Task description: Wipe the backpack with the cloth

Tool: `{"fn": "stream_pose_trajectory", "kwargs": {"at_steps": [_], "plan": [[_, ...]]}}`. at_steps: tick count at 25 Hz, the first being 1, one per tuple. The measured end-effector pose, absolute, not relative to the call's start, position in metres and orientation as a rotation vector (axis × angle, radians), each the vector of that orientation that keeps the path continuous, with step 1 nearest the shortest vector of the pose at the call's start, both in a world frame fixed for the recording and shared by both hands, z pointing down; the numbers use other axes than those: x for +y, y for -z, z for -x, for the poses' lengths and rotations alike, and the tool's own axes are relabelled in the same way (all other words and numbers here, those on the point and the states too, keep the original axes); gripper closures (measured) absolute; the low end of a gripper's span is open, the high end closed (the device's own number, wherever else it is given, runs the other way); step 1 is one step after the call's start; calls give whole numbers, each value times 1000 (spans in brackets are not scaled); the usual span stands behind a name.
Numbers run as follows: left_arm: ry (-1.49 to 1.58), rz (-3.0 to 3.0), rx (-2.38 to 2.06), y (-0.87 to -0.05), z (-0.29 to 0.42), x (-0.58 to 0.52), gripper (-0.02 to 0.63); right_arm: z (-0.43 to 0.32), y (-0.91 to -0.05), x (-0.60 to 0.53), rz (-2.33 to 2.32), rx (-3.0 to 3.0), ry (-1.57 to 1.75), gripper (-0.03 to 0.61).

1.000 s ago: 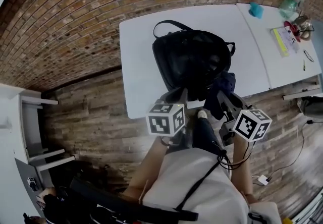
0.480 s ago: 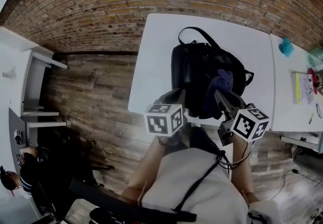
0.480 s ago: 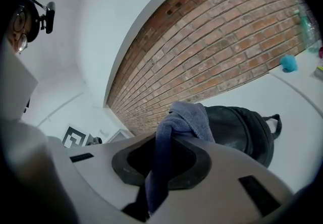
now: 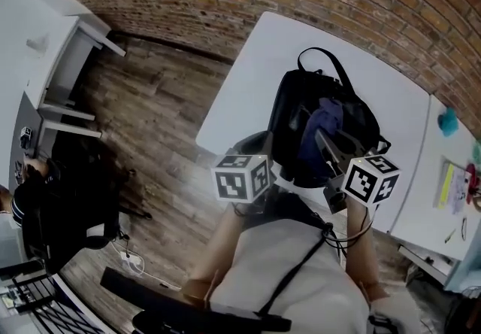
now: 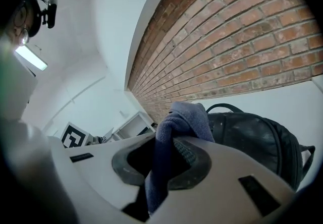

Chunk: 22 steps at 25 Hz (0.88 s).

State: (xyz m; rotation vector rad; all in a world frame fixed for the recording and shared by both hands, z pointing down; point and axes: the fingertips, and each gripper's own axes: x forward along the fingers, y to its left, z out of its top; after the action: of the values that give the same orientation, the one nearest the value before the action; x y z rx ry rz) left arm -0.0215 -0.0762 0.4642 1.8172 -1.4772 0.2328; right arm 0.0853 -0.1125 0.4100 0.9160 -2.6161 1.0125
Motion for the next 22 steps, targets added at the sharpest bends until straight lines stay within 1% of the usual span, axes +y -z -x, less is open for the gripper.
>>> {"fn": "stream_pose_trajectory", "kwargs": {"at_steps": [5,11,22], "plan": [[-229,-1787,-1508,-461,31,-74,611,-65,-409,-118,-824,-2627,-1001,531],[-237,-1809,-1485,-458,40,-82,611,-48,-407,-137,-821,-2610,-940,531],[-258,-1865,-1394,-463,47,-96,610,-10,-417,-215,-850,-2508,-726,532]]}}
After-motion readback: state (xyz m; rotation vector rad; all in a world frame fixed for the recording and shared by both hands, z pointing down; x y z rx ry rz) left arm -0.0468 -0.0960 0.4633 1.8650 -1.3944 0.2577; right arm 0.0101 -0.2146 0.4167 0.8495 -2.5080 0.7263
